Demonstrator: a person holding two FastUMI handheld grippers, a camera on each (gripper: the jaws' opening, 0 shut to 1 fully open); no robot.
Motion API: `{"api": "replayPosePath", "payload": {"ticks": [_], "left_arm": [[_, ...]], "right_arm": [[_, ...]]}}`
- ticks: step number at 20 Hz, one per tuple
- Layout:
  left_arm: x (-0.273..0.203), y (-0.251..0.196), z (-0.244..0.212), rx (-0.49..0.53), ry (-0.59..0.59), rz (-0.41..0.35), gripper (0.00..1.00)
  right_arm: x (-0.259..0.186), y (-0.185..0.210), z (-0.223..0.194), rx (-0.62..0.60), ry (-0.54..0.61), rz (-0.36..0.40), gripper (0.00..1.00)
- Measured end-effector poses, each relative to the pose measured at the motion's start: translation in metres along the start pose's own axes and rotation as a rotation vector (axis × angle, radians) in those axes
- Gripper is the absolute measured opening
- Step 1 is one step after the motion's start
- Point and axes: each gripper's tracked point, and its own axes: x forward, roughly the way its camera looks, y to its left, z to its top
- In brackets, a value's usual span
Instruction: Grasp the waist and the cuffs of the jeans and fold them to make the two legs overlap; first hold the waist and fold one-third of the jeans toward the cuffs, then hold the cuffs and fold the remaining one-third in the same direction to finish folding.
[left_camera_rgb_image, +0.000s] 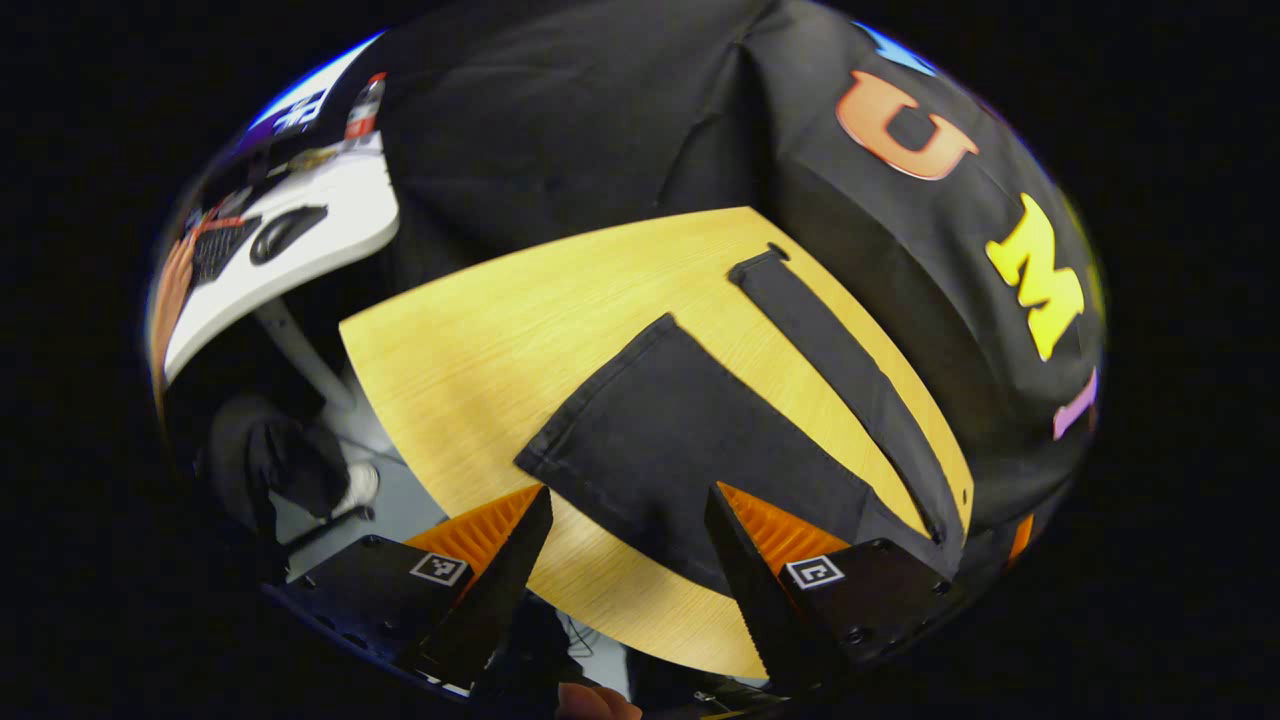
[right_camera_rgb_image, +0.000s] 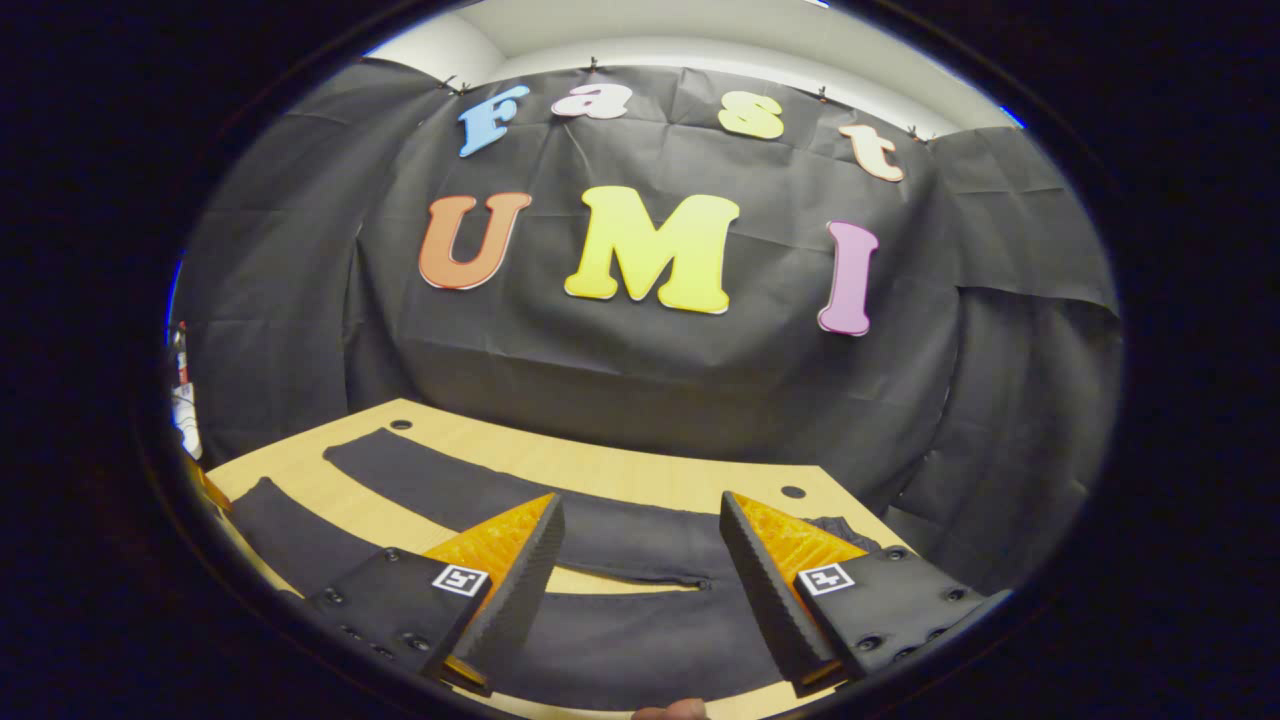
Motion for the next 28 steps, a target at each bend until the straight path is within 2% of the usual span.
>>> {"api": "replayPosePath", "payload": {"ticks": [3, 4, 5, 6, 9, 11, 13, 14, 15, 16, 17, 18, 19, 22, 24, 25, 26, 27, 28], "left_arm": [[0.007, -0.002, -0.013, -0.110, 0.091, -0.010, 0.99], [0.009, -0.007, -0.009, -0.130, 0.087, -0.023, 0.99], [0.011, -0.009, -0.004, -0.136, 0.091, -0.032, 0.89], [0.014, -0.010, -0.002, -0.136, 0.098, -0.037, 0.99], [0.023, -0.015, 0.006, -0.148, 0.112, -0.043, 1.00], [0.026, -0.013, 0.008, -0.172, 0.126, -0.039, 0.94], [0.032, -0.009, 0.010, -0.195, 0.135, -0.042, 0.88], [0.033, -0.006, 0.010, -0.209, 0.146, -0.037, 0.70], [0.036, 0.000, 0.009, -0.225, 0.159, -0.018, 0.70], [0.037, 0.000, 0.010, -0.262, 0.167, -0.032, 0.49], [0.039, 0.001, 0.008, -0.301, 0.181, -0.032, 0.29], [0.037, -0.001, 0.010, -0.347, 0.179, -0.037, 0.14], [0.039, -0.001, 0.010, -0.380, 0.183, -0.044, 0.09], [0.039, -0.003, 0.012, -0.438, 0.205, -0.068, 0.04], [0.039, -0.004, 0.012, -0.476, 0.219, -0.082, 0.04], [0.039, -0.003, 0.012, -0.485, 0.219, -0.084, 0.04], [0.040, -0.003, 0.013, -0.487, 0.215, -0.082, 0.04], [0.040, -0.002, 0.013, -0.487, 0.212, -0.077, 0.04], [0.040, -0.002, 0.013, -0.485, 0.212, -0.073, 0.04]], "right_arm": [[-0.005, -0.016, 0.001, 0.010, -0.004, -0.043, 0.94], [-0.006, -0.020, 0.001, 0.010, -0.004, -0.056, 0.94], [-0.009, -0.025, 0.001, 0.009, -0.006, -0.068, 0.94], [-0.011, -0.030, 0.002, 0.007, -0.007, -0.081, 0.94], [-0.018, -0.048, 0.000, 0.009, 0.002, -0.121, 0.94], [-0.022, -0.062, 0.000, 0.021, 0.009, -0.152, 0.94], [-0.025, -0.079, -0.003, 0.048, 0.018, -0.189, 0.94], [-0.026, -0.087, -0.005, 0.070, 0.023, -0.207, 0.94], [-0.027, -0.096, -0.008, 0.095, 0.033, -0.223, 0.94], [-0.028, -0.104, -0.013, 0.124, 0.047, -0.237, 0.96], [-0.027, -0.111, -0.018, 0.163, 0.067, -0.247, 0.94], [-0.025, -0.118, -0.023, 0.215, 0.094, -0.247, 0.96], [-0.024, -0.124, -0.030, 0.276, 0.127, -0.241, 0.96], [-0.023, -0.158, -0.053, 0.476, 0.240, -0.275, 0.96], [-0.027, -0.183, -0.077, 0.605, 0.342, -0.303, 0.94], [-0.029, -0.196, -0.091, 0.685, 0.407, -0.320, 0.99], [-0.029, -0.211, -0.108, 0.768, 0.469, -0.354, 0.94], [-0.032, -0.226, -0.124, 0.861, 0.527, -0.389, 0.99], [-0.032, -0.242, -0.138, 0.957, 0.566, -0.429, 0.98]]}}
